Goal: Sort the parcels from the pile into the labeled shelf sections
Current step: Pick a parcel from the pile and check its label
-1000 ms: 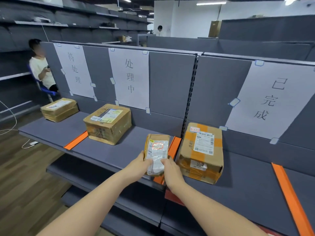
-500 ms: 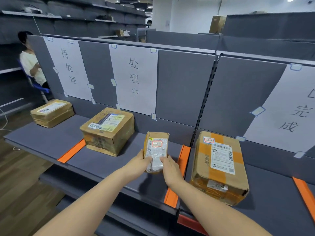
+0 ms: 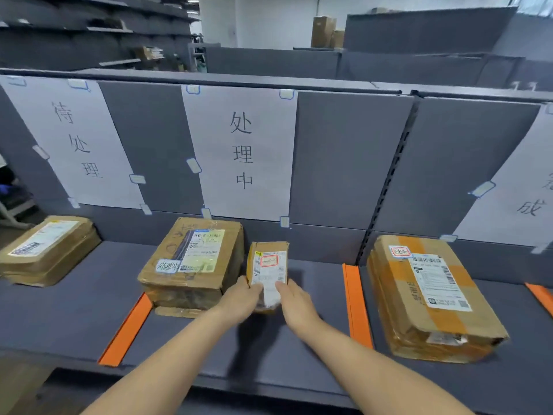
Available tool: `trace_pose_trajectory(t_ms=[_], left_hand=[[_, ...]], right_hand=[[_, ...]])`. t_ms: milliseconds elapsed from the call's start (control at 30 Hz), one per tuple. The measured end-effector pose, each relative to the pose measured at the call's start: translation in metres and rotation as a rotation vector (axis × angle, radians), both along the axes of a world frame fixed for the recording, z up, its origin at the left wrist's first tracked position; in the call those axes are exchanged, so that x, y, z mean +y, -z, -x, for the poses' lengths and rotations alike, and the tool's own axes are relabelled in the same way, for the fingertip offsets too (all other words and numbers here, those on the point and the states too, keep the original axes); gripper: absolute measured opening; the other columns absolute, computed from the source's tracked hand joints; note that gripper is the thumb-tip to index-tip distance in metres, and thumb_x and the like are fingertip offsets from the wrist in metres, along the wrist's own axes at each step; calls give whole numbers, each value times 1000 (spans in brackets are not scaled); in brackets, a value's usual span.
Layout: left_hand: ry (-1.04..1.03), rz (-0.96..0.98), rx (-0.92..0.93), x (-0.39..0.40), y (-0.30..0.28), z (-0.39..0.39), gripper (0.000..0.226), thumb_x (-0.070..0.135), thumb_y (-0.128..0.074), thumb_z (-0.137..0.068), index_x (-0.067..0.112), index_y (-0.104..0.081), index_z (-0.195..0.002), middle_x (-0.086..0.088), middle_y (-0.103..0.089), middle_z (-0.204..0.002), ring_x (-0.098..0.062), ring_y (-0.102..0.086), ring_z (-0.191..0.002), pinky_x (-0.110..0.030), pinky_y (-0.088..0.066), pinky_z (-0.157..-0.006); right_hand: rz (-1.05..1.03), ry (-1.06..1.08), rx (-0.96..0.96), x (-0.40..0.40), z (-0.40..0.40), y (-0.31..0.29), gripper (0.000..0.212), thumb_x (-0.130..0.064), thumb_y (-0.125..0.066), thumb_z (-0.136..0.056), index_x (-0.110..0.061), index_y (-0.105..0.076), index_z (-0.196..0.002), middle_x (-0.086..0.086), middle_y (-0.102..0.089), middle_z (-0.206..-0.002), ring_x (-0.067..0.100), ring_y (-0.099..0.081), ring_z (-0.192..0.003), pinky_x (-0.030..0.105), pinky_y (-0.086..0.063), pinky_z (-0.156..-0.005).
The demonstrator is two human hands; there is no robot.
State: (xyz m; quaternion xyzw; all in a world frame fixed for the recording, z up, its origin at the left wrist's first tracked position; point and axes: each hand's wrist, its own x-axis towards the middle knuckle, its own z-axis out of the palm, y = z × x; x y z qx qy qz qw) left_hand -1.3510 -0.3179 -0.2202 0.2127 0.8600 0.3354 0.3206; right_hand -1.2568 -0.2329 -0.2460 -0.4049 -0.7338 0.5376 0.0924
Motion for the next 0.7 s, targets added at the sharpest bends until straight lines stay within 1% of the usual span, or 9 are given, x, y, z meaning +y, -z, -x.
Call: trace_pose_trajectory(t_ms=[67, 133, 200, 267, 367, 467, 533, 600, 700], left_hand=[[-9, -19, -12, 2, 7, 10, 43, 28, -41, -100, 6, -40, -137, -13, -52, -139, -28, -51, -124, -32, -39, -102], [-33, -34, -33, 4, 14, 15, 42, 26, -40, -101, 4, -40, -136, -15, -52, -138, -30, -51, -124, -29, -37, -96], [-63, -48, -52, 6, 20, 18, 40, 25, -39, -102, 2, -40, -135, -16, -52, -137, -31, -51, -123, -27, -35, -87], [-93, -63, -60, 9, 26, 20, 39, 23, -38, -102, 1, -39, -135, -16, -52, -137, -31, -51, -122, -25, -33, -82], [-133, -81, -62, 16, 34, 23, 37, 19, -38, -102, 1, -40, -134, -16, -52, -136, -32, -51, -120, -25, -33, -81], [-189, -87, -61, 24, 36, 25, 34, 17, -38, -101, -1, -42, -130, -18, -53, -133, -33, -52, -118, -28, -35, -81], [-207, -87, -68, 30, 39, 28, 33, 15, -39, -100, -2, -43, -129, -20, -53, -131, -34, -53, -116, -29, -37, -82], [-214, -97, -86, 34, 41, 31, 33, 13, -41, -99, -2, -43, -128, -20, -54, -129, -34, -54, -113, -28, -37, -79], [-223, -115, -84, 40, 44, 36, 31, 11, -41, -98, -2, -44, -125, -20, -56, -126, -34, -55, -108, -29, -35, -75]], right_hand=[[1, 35, -20, -3, 11, 0, 35, -31, -38, -101, -14, -58, -124, 7, -60, -130, 26, -55, -116, 33, -42, -97], [-3, 54, -44, -4, 19, 3, 35, -29, -36, -101, -13, -57, -125, 7, -59, -130, 23, -54, -108, 30, -41, -89], [-40, 35, -80, -5, 27, 8, 37, -29, -33, -102, -13, -55, -127, 7, -58, -131, 19, -50, -102, 26, -36, -83], [-49, 46, -100, -5, 33, 12, 38, -30, -32, -102, -13, -53, -129, 8, -57, -132, 20, -51, -106, 26, -37, -85], [-51, 89, -118, -4, 41, 15, 38, -29, -33, -102, -12, -52, -130, 10, -56, -134, 25, -52, -117, 28, -40, -90], [-55, 114, -136, -2, 46, 18, 38, -28, -32, -104, -9, -50, -133, 9, -54, -136, 25, -52, -118, 24, -36, -83], [-66, 125, -149, 1, 51, 22, 39, -28, -32, -104, -9, -49, -133, 10, -54, -137, 26, -52, -119, 24, -36, -83], [-68, 135, -154, 5, 56, 26, 39, -28, -32, -104, -8, -49, -132, 11, -54, -136, 26, -53, -118, 25, -39, -86], [-79, 133, -179, 10, 65, 30, 38, -30, -32, -103, -8, -51, -129, 13, -56, -134, 28, -54, -117, 34, -44, -95]])
